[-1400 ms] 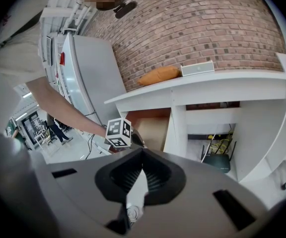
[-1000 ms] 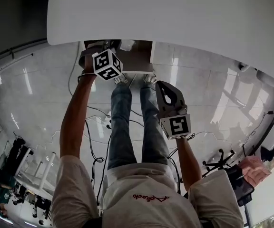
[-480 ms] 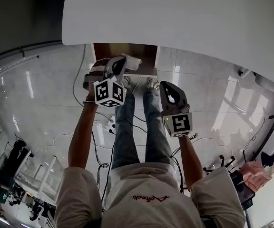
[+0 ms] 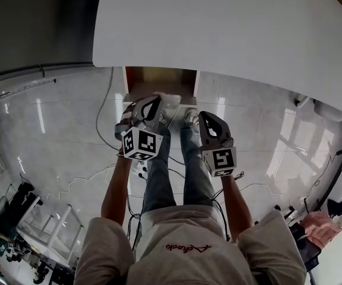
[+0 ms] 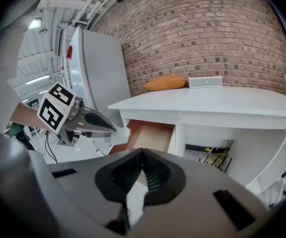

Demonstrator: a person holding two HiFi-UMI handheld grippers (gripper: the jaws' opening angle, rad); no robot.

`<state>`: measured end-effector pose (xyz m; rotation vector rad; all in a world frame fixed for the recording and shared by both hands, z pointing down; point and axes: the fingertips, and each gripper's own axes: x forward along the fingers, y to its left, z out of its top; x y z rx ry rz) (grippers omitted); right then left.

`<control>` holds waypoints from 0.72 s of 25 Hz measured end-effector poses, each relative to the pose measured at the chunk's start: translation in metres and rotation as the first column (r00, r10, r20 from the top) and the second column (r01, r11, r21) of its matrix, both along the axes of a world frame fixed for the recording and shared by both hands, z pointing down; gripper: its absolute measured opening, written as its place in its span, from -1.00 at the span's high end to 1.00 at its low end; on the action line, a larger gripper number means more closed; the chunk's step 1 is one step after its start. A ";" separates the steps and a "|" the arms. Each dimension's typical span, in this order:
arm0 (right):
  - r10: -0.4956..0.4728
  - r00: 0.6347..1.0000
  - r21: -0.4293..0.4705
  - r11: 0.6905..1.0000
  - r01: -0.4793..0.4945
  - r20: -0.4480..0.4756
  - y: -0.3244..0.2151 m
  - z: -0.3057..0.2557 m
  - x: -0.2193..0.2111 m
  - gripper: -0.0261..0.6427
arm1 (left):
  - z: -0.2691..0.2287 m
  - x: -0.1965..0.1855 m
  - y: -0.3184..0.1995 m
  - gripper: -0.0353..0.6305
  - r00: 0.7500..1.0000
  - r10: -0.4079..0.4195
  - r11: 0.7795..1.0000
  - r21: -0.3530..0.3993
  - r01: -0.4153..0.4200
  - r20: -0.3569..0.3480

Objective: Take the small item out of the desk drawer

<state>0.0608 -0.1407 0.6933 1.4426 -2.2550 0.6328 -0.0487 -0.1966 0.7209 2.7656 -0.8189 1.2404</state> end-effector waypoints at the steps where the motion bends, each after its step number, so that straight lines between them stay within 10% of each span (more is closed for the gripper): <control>1: 0.007 1.000 0.007 1.000 -0.007 -0.002 -0.003 -0.004 0.002 0.89 | -0.005 0.000 -0.001 0.87 0.999 -0.030 0.999 -0.013 0.029 -0.036; 18: 0.079 0.997 0.177 0.981 -0.074 -0.023 -0.043 -0.111 0.022 0.89 | -0.149 -0.008 -0.026 0.87 0.843 -0.324 0.946 -0.122 0.302 -0.429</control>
